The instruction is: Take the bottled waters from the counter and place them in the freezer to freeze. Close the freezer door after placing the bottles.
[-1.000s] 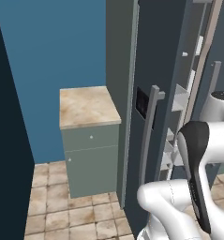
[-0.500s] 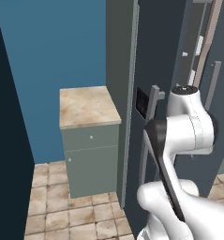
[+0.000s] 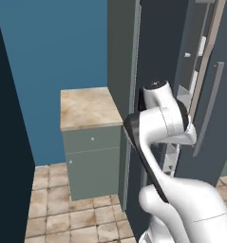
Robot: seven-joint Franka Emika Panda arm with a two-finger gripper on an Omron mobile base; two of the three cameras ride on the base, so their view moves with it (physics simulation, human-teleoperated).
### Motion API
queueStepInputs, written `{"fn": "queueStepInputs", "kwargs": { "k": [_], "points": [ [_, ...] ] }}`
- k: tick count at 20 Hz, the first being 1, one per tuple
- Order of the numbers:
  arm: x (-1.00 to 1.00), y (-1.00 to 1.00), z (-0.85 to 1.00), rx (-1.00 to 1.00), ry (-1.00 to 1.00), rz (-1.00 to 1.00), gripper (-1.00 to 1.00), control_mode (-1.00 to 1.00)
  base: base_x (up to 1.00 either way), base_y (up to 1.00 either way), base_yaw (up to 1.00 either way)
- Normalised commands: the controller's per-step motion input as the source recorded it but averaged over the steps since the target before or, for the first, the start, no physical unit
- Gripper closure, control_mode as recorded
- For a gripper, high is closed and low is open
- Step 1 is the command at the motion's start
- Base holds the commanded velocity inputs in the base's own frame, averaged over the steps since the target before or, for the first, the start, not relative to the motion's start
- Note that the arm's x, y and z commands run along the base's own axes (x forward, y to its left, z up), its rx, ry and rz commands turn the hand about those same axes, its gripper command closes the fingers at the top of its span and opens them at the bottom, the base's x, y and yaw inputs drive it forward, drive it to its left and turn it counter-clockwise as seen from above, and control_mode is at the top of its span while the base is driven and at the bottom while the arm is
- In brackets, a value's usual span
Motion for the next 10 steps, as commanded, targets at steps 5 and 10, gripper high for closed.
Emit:
{"fn": "queueStepInputs", "kwargs": {
  "k": [5, 10],
  "points": [
    [0.81, 0.00, 0.00, -0.14, -0.06, -0.33, -1.00, -1.00, 0.00, 0.00, 0.00],
    [0.51, 0.09, 0.00, -0.11, -0.16, -0.31, -1.00, -1.00, 0.00, 0.00, 0.00]
  ]
}}
